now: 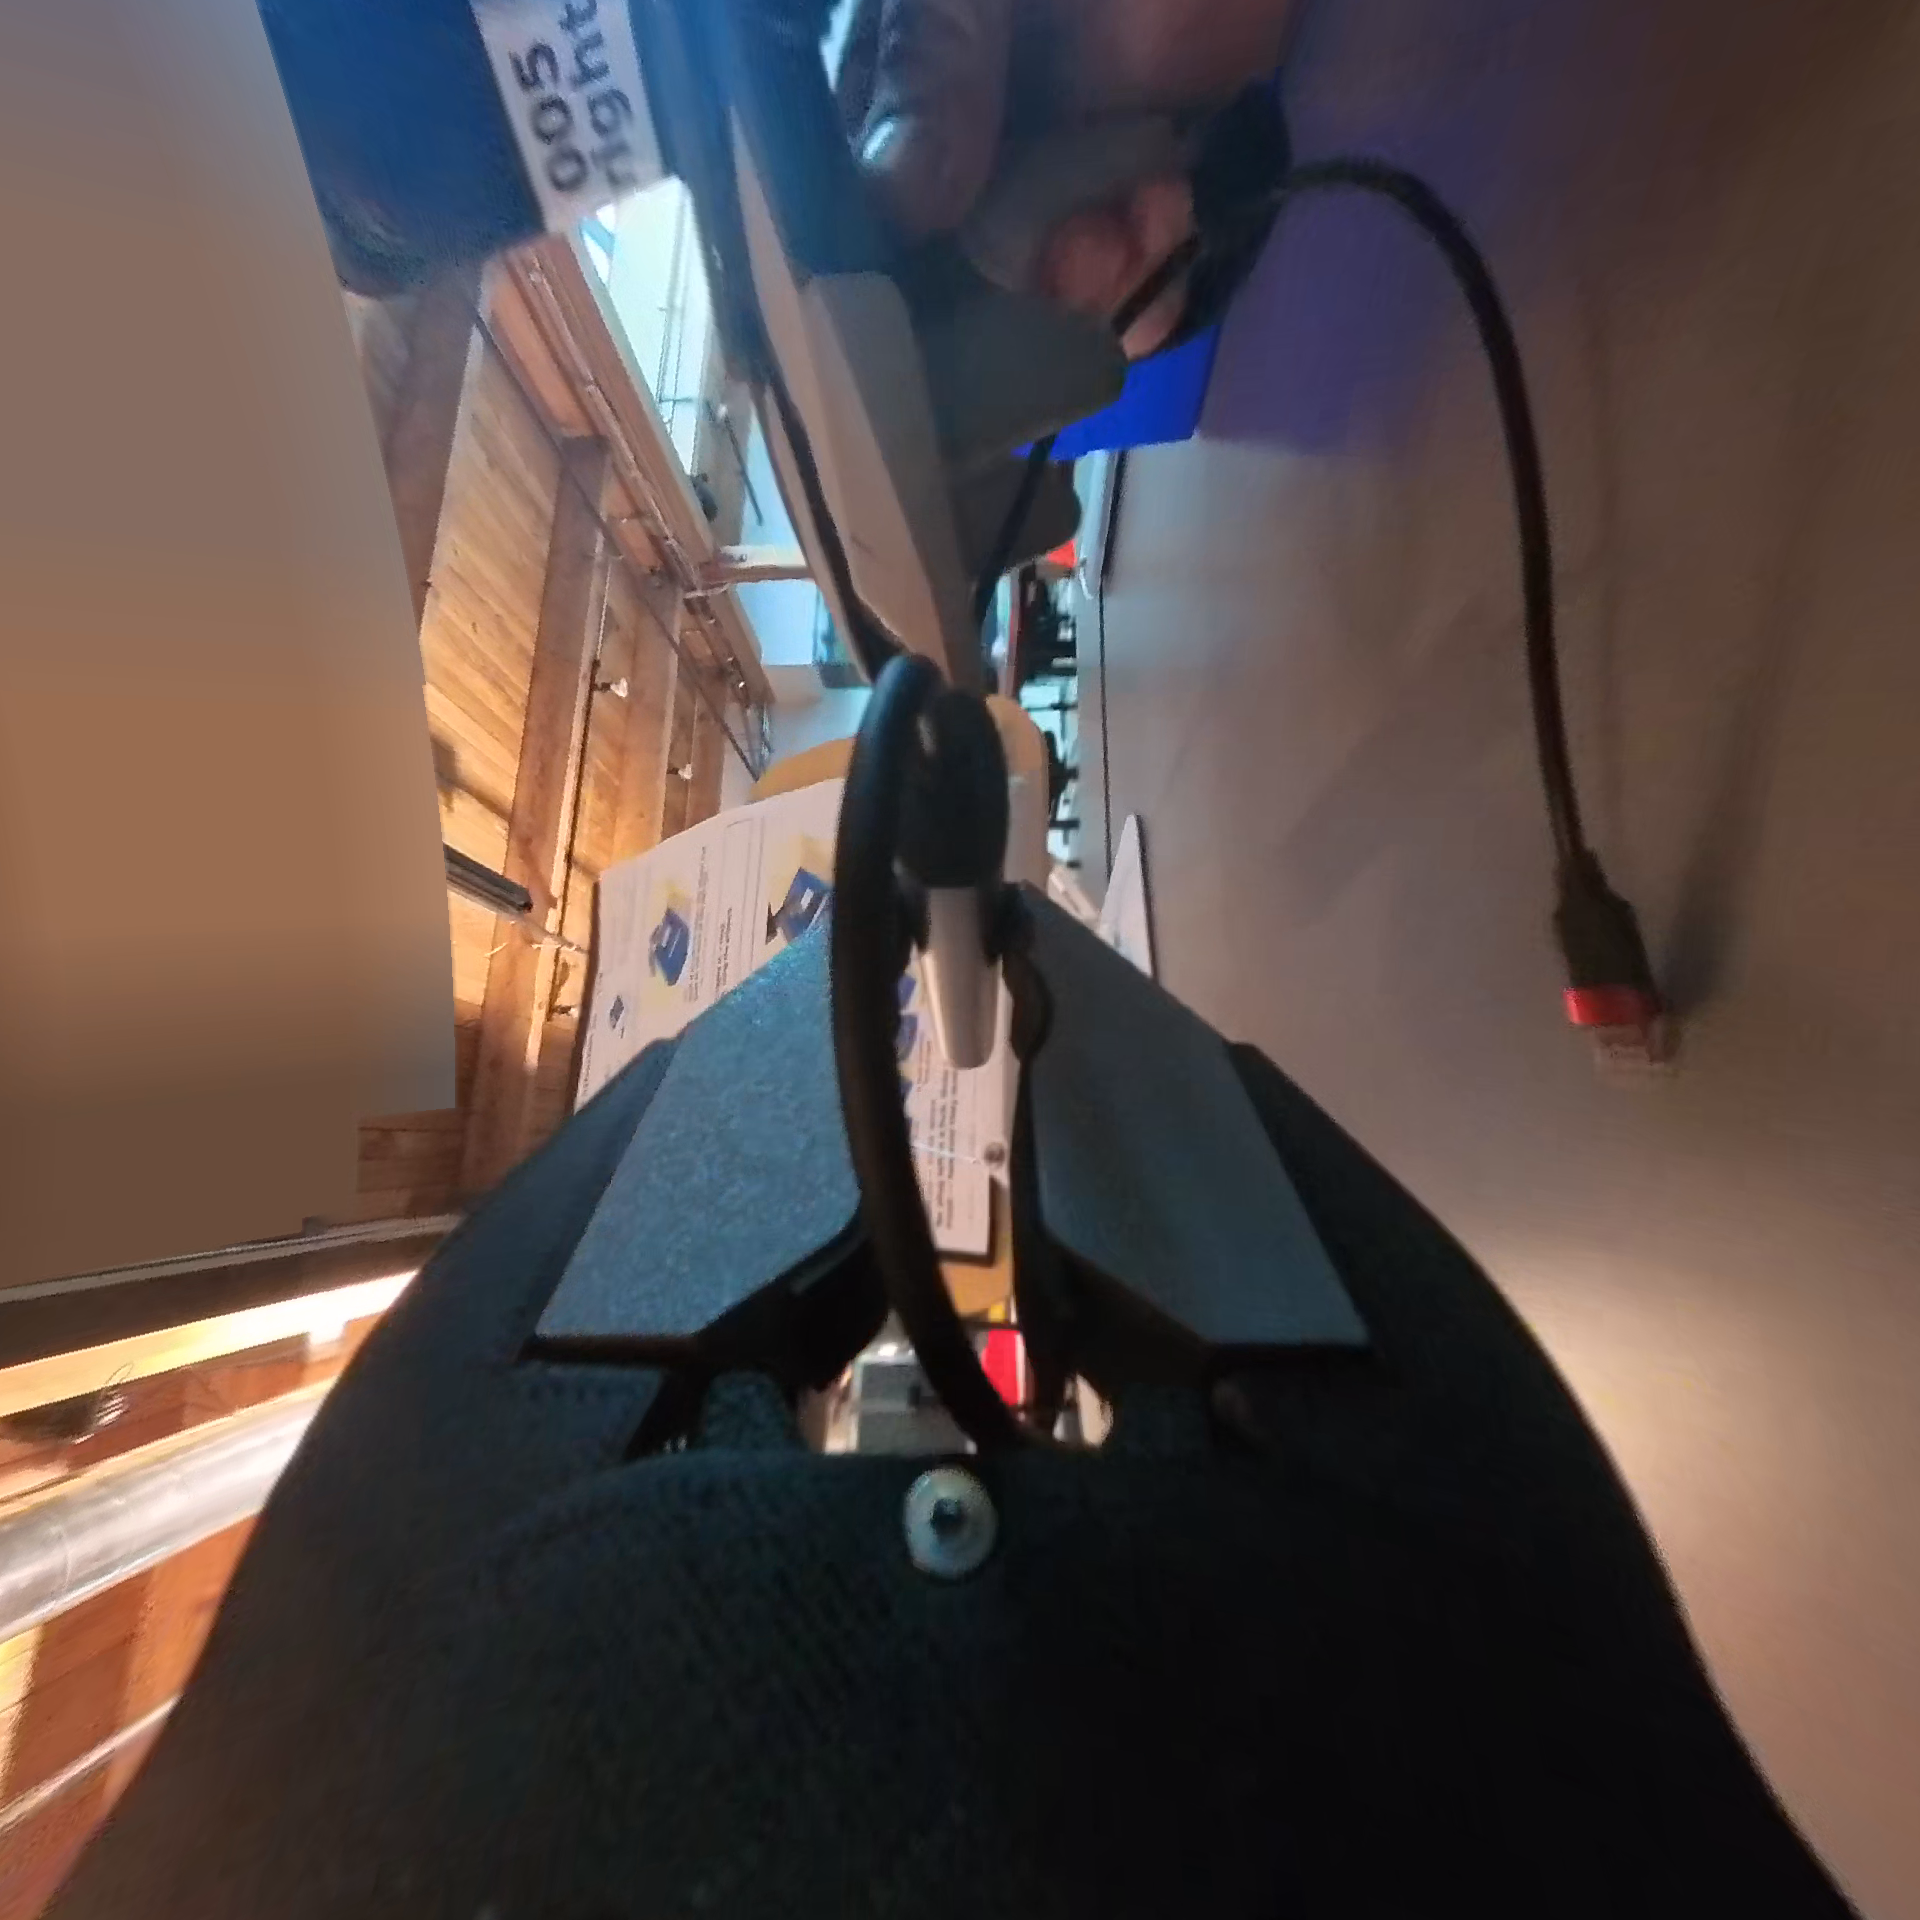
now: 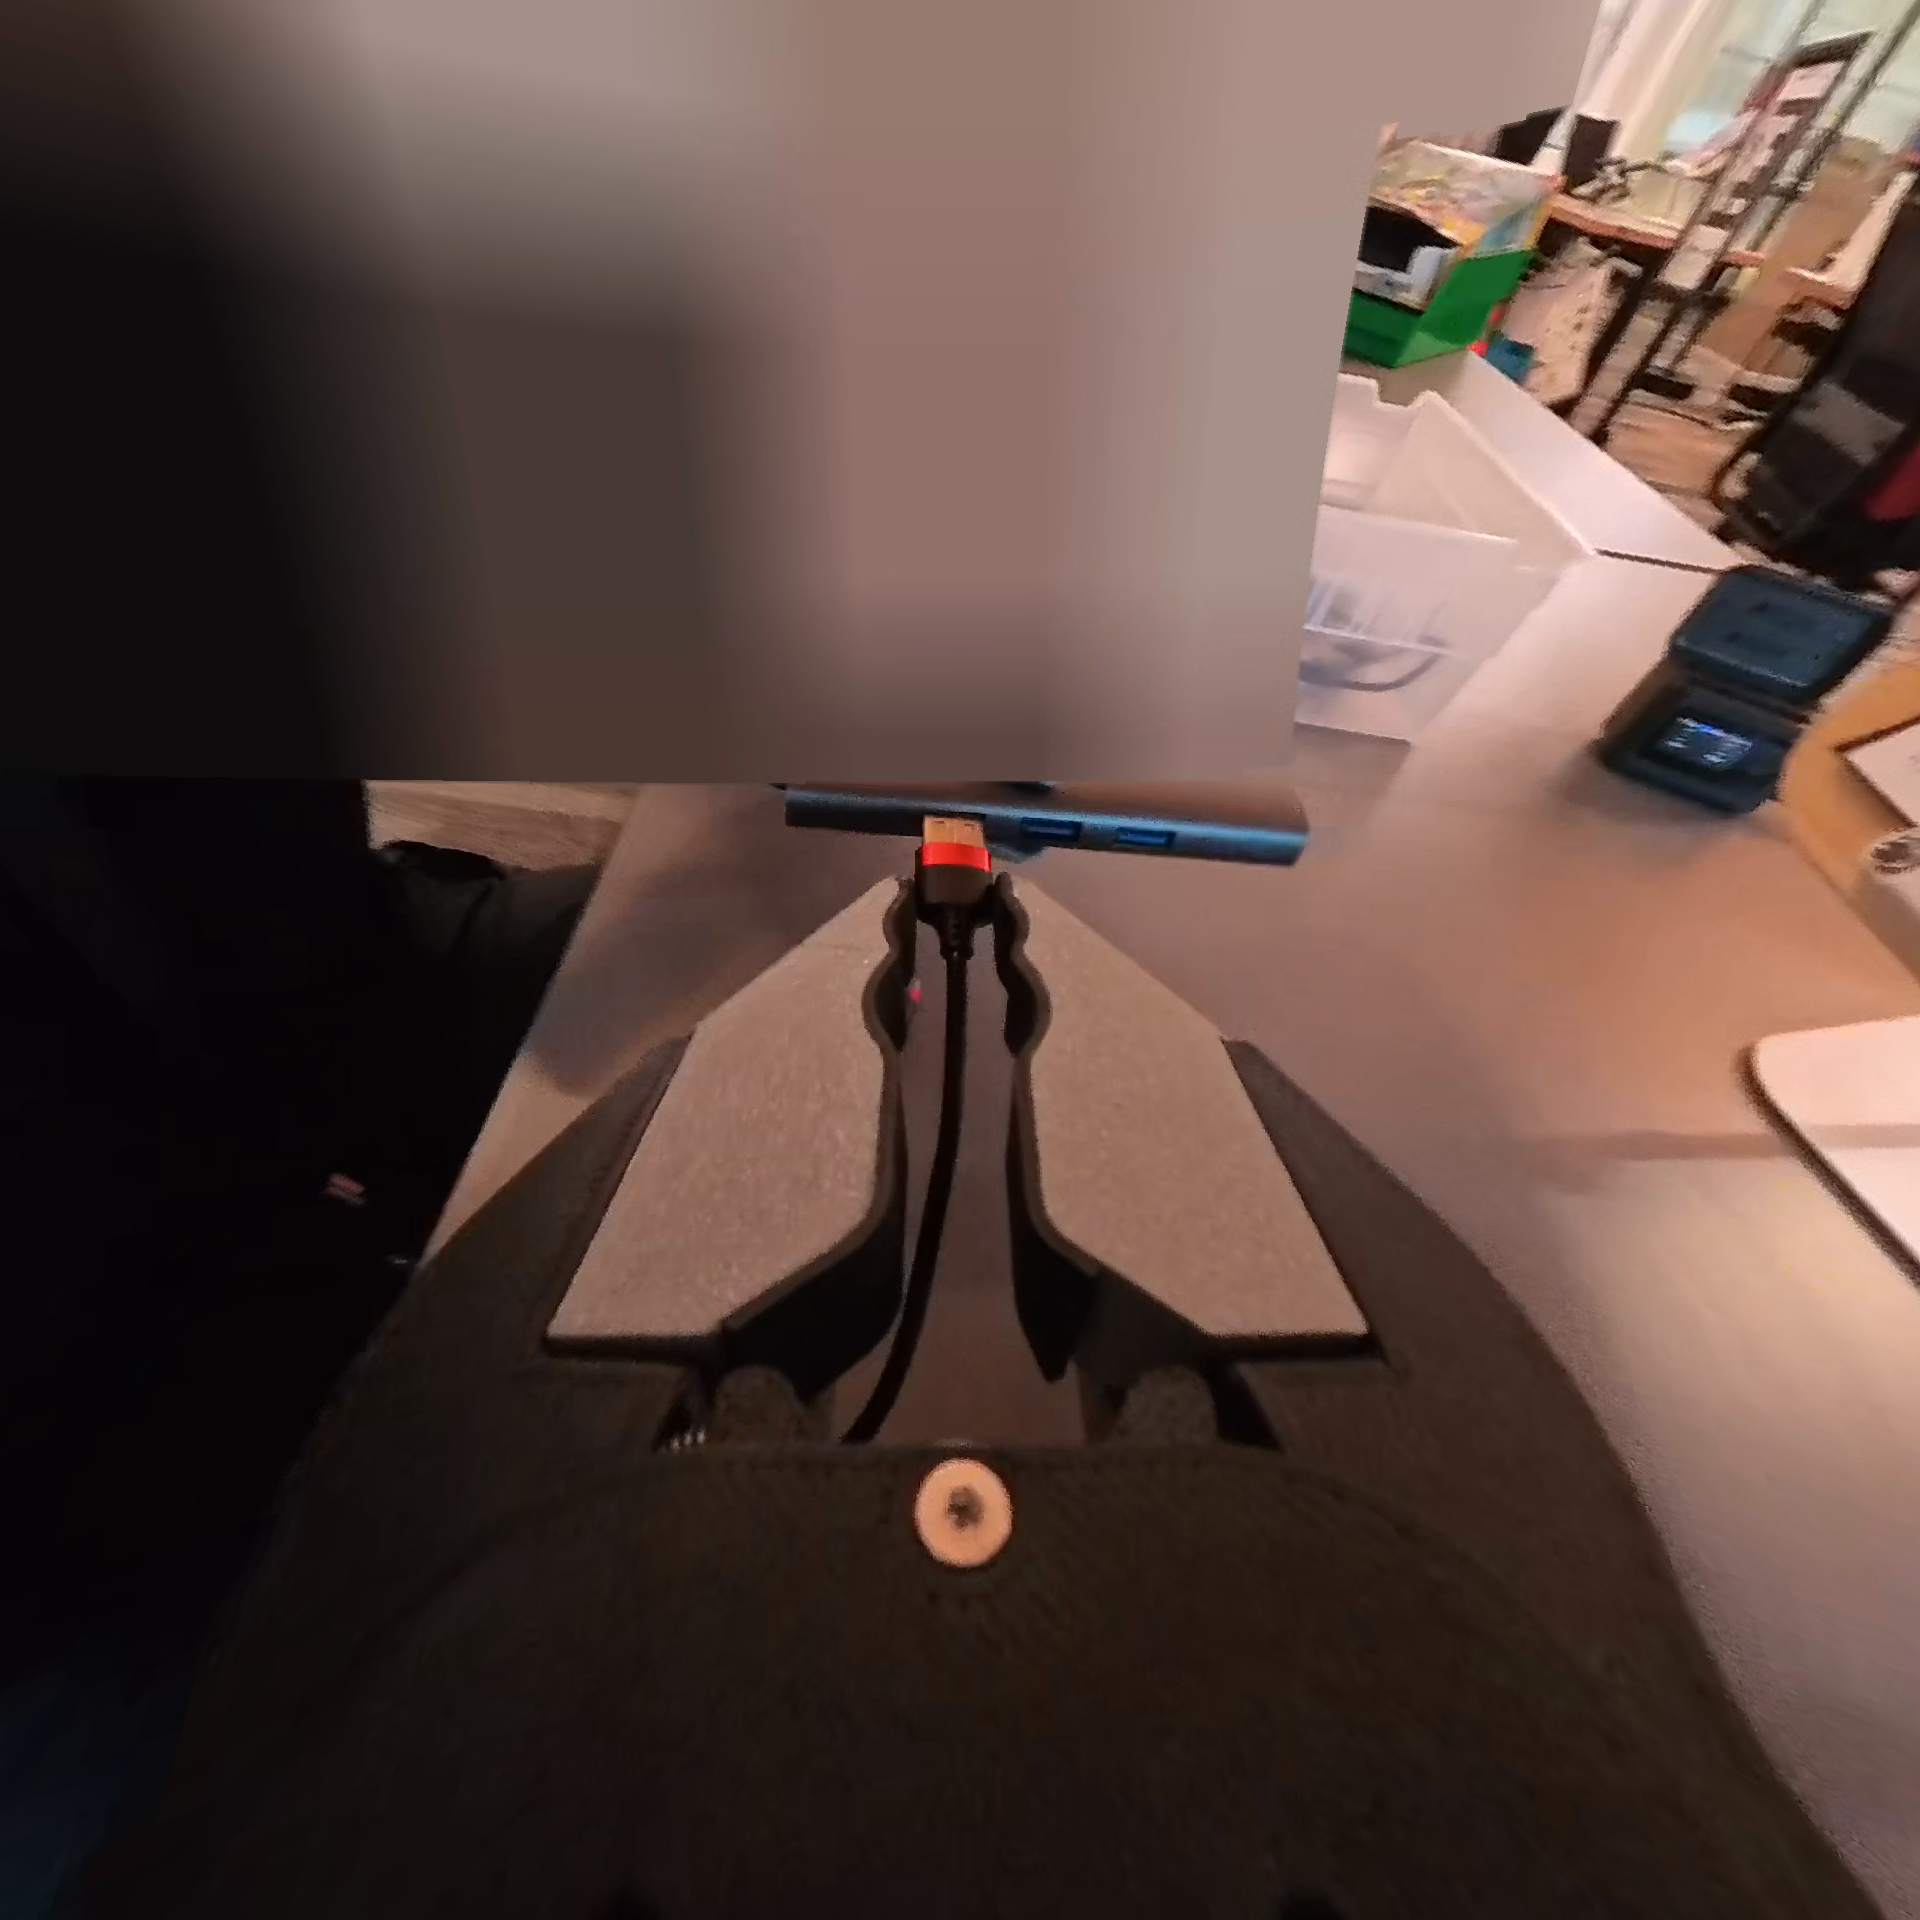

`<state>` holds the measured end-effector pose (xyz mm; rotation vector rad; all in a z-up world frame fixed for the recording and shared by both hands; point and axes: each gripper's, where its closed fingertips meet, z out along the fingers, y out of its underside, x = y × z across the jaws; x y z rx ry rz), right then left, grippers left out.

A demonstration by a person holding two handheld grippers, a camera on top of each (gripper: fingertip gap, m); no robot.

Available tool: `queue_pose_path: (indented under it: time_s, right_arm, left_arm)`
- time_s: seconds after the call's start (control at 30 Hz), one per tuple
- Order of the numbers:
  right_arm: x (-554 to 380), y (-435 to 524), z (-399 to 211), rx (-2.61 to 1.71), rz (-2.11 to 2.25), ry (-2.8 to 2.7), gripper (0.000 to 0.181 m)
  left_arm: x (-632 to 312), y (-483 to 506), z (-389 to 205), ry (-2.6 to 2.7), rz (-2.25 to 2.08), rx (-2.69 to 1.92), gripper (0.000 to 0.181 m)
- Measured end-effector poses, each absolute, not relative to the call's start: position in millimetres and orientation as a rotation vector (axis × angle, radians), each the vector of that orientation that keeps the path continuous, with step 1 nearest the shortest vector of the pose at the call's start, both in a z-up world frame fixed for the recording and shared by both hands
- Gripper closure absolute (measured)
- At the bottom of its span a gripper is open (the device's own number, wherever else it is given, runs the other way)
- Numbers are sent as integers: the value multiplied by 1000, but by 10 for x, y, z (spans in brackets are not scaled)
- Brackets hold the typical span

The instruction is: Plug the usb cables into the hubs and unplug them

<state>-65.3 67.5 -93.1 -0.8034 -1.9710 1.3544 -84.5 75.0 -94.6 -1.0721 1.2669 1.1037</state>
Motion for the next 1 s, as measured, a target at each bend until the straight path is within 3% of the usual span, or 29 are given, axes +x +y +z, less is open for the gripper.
queue_pose_path:
  time_s: [0.37, 1.0]
  right_arm:
    - [-587, 619, -950, -774, 1390, -2032, 170]
    - [-783, 721, -1104, -951, 1163, -1894, 171]
  left_arm:
    - [-751, 696, -969, 1298, 1072, -1027, 166]
    - [-980, 891, -1218, 1209, 1065, -1409, 167]
